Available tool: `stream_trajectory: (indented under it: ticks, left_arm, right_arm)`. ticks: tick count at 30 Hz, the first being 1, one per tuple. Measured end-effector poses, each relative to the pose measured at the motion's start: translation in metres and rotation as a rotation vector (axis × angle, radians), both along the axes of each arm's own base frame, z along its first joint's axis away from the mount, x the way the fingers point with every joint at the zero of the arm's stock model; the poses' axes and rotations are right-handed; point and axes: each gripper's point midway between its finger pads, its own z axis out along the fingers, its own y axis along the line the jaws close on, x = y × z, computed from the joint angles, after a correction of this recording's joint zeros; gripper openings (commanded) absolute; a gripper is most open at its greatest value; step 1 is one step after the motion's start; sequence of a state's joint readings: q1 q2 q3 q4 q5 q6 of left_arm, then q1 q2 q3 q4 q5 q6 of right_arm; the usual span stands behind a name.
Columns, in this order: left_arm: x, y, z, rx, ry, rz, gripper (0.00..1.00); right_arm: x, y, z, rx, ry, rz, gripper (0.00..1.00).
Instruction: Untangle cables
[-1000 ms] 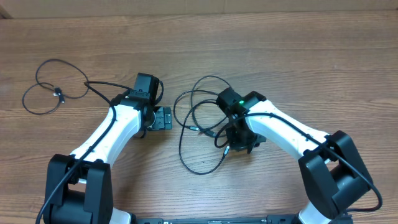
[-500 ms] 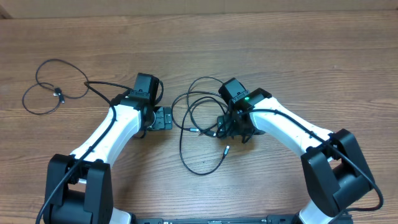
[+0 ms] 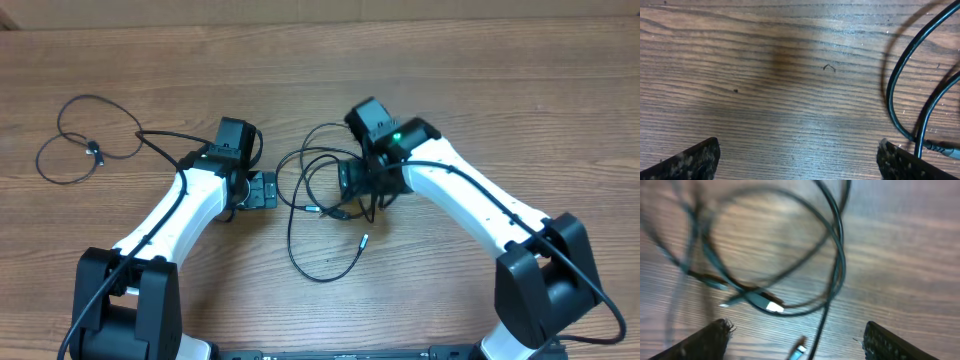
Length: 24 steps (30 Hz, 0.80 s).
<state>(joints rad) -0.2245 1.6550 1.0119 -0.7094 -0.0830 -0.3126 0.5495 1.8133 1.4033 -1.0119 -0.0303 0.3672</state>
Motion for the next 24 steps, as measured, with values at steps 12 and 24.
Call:
stream_trajectory:
  ticks: [12, 24]
  left_arm:
    - [0.002, 0.000, 0.000, -0.002, -0.007, 0.000, 1.00]
    - [0.001, -0.001, 0.000, -0.006, -0.006, -0.001, 0.99]
  right_arm:
    - [0.009, 0.030, 0.014, 0.131, -0.034, 0.038, 0.59]
    - [0.003, 0.040, -0.008, 0.163, -0.041, 0.062, 0.04]
